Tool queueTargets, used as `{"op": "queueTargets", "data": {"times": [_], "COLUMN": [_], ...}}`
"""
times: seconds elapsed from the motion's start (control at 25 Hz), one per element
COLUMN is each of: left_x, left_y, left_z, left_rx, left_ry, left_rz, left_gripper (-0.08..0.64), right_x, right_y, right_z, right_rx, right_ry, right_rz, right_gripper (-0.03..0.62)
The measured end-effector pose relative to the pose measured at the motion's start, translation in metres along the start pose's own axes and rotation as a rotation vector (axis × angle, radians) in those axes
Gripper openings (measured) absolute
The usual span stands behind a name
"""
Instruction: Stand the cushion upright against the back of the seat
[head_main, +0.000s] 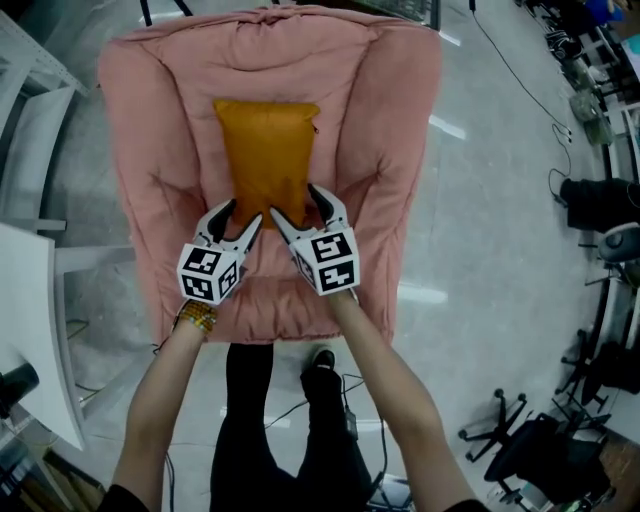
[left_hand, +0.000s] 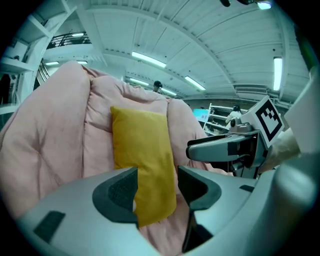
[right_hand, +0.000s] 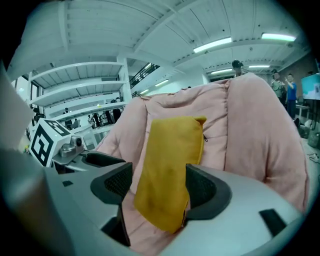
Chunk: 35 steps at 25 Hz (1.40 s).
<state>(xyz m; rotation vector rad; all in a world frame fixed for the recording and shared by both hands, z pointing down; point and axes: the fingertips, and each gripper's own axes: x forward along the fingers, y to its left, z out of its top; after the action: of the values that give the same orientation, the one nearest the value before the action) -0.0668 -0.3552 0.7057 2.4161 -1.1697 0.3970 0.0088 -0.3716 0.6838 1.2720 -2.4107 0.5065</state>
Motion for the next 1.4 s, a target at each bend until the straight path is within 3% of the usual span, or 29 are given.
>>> {"op": "queueTargets", "data": {"times": [0.2,0.32,0.52,0.76,1.4], "left_x": [-0.026,-0.041,-0.071,-0.121,-0.21], "left_y": [-0.032,-0.053,-0.089,-0.154,-0.241], "left_z": [0.019,0.023,0.026,0.067,0.12], "left_rx": [0.028,0.035,0.024,0.05,0.106], "left_ry": [-0.046,-0.062,-0.086,-0.082,-0.092], "left_rz": [0.009,0.008,0.009,0.014,0.024], "left_gripper": [0.235,0.233,0.178,0.113,0.029], "right_x": [-0.035,-0.061,-0.104,-0.178,-0.296], "right_y": [0.022,0.033,0.046,0.071,0.126], "right_z": [0.009,0.011,0.011,0.047,0.098], "right_rx": [-0.012,-0.054,-0.077,-0.076,-0.068], "right_ry": [-0.026,-0.044,-0.059,-0.074,-0.152], "right_rz": [0.013,0.015,0.017,0.052,0.052], "right_gripper": [0.327,0.189,0.09,0.064,0.029]}}
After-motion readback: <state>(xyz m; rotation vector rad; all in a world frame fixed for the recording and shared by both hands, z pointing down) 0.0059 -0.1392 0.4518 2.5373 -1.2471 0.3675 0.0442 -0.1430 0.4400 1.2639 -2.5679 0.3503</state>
